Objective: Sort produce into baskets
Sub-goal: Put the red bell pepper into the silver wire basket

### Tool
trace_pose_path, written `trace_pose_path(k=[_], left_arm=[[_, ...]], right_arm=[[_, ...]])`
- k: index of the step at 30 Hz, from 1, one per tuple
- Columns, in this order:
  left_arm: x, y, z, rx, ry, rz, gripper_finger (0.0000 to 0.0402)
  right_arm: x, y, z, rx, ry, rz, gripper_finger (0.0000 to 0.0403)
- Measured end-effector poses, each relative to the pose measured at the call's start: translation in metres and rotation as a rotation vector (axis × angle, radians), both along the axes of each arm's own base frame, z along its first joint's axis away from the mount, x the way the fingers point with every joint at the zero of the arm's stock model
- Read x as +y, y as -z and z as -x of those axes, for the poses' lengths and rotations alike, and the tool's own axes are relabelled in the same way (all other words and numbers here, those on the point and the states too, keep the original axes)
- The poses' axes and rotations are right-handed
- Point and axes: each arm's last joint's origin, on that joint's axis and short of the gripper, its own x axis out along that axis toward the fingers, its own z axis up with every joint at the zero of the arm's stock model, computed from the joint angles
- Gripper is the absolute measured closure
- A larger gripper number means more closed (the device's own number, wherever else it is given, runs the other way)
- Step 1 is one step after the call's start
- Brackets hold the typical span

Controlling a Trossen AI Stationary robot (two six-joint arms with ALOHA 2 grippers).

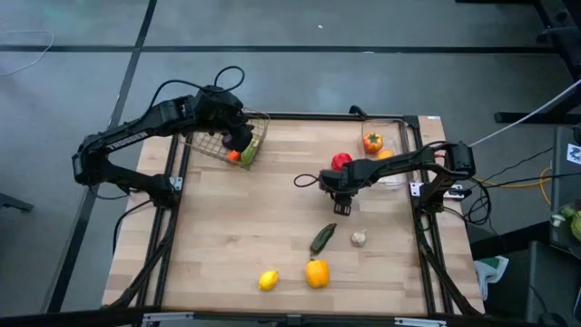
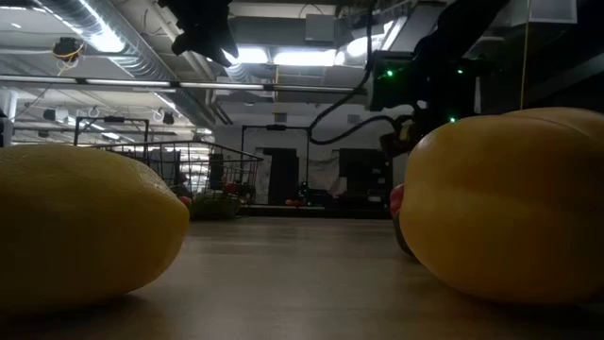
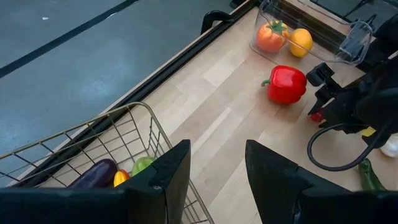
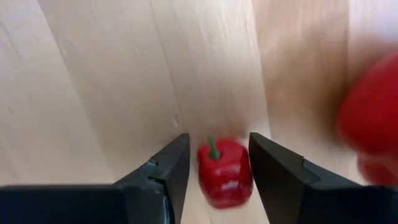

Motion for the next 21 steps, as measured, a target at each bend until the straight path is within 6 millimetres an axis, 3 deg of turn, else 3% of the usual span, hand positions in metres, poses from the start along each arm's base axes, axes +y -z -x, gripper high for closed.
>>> trace_pose_path(k=[10,21], left_arm=[[0.0001,0.0001,-0.0001,0.000,0.000,0.000,0.0251],[0.0001,0.0001,-0.0001,0.000,0.000,0.000,0.0252]], right_arm=[[0.0001,-0.0019,0.0012,0.026,-0.023,0.001,0.0313],[-0.0001,-0.0020,0.0014,0.029,-0.028,0.006,0.0347]])
